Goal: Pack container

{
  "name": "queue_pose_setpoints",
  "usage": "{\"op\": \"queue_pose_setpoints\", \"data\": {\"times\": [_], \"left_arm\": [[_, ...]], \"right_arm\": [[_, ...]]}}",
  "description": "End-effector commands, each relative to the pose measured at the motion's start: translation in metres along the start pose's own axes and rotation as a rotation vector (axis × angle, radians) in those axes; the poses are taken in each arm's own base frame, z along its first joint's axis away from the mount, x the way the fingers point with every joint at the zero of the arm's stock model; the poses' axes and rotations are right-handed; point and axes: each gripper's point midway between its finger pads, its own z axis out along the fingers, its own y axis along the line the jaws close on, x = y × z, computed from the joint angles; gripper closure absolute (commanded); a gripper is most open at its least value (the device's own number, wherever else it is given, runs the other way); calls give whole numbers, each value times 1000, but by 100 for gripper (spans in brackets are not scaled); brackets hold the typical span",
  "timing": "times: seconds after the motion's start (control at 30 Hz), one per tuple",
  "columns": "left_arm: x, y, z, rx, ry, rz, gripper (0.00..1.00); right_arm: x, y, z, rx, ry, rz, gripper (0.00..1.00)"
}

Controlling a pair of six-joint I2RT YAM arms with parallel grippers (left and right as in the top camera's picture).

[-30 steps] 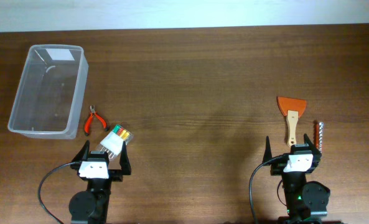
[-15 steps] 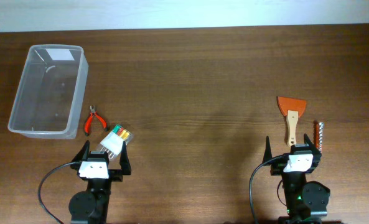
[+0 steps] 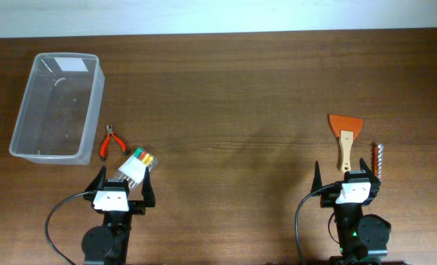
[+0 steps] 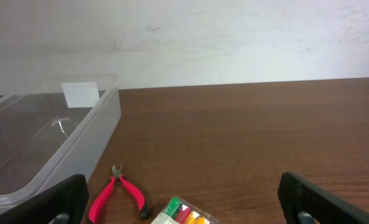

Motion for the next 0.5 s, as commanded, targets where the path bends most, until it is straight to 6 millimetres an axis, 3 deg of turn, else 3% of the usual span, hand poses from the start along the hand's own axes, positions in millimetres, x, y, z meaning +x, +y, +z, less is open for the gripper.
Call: {"op": "queue_pose_setpoints", "data": {"times": [0.0, 0.47], "left_arm": [[0, -2, 0, 10, -1, -3, 1], [0, -2, 0, 10, -1, -3, 1]], "right_arm": [[2, -1, 0, 6, 3, 9, 2], [2, -1, 0, 6, 3, 9, 1]]}}
